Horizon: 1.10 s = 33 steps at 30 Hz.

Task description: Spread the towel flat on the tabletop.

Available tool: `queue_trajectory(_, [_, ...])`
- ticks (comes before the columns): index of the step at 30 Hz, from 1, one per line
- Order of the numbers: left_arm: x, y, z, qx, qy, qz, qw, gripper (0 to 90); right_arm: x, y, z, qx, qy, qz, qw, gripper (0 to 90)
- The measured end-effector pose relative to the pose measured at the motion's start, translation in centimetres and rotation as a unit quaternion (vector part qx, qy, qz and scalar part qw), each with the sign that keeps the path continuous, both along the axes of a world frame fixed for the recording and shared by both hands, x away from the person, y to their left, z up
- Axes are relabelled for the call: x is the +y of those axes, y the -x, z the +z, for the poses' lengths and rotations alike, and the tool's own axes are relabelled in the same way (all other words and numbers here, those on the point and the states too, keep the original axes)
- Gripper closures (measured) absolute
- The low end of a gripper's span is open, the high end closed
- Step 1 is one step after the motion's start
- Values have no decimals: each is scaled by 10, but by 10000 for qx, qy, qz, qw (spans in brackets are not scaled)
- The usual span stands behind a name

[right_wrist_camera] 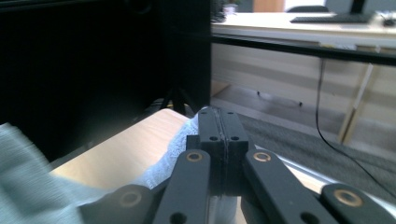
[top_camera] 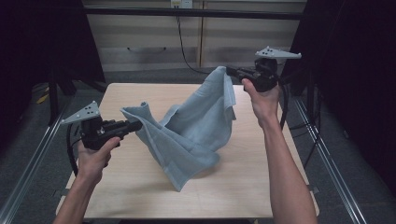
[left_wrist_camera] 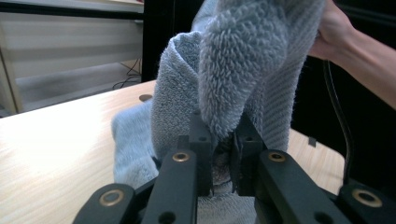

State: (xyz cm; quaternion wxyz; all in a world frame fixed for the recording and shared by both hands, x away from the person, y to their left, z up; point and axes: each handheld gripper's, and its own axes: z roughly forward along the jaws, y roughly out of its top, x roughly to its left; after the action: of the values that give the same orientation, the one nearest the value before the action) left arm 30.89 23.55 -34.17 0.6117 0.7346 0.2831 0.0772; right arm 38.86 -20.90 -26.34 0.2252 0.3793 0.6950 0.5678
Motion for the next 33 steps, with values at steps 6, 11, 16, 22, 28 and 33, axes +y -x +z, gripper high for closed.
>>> queue_trajectory(6, [12, -7, -42, 476, -162, 201, 9985, 818, -8, -14, -60, 701, 106, -215, 9973, 811])
queue_trajectory(11, [15, -10, -48, 561, -107, 251, 9981, 818, -8, -4, -79, 809, 42, -35, 9967, 731])
queue_trajectory(16, [11, -10, -46, 546, -102, 253, 9981, 818, 16, 37, -108, 865, 208, 527, 9946, 685])
queue_trajectory(22, [11, -11, -47, 595, -89, 308, 9977, 817, 37, 85, -155, 1108, 115, 1049, 9882, 689])
queue_trajectory(28, [11, -14, -48, 622, -128, 372, 9973, 817, 62, 124, -205, 1602, 143, 1536, 9750, 656])
queue_trajectory(33, [10, -16, -49, 667, -126, 418, 9968, 815, 87, 139, -231, 1870, 498, 1822, 9640, 535])
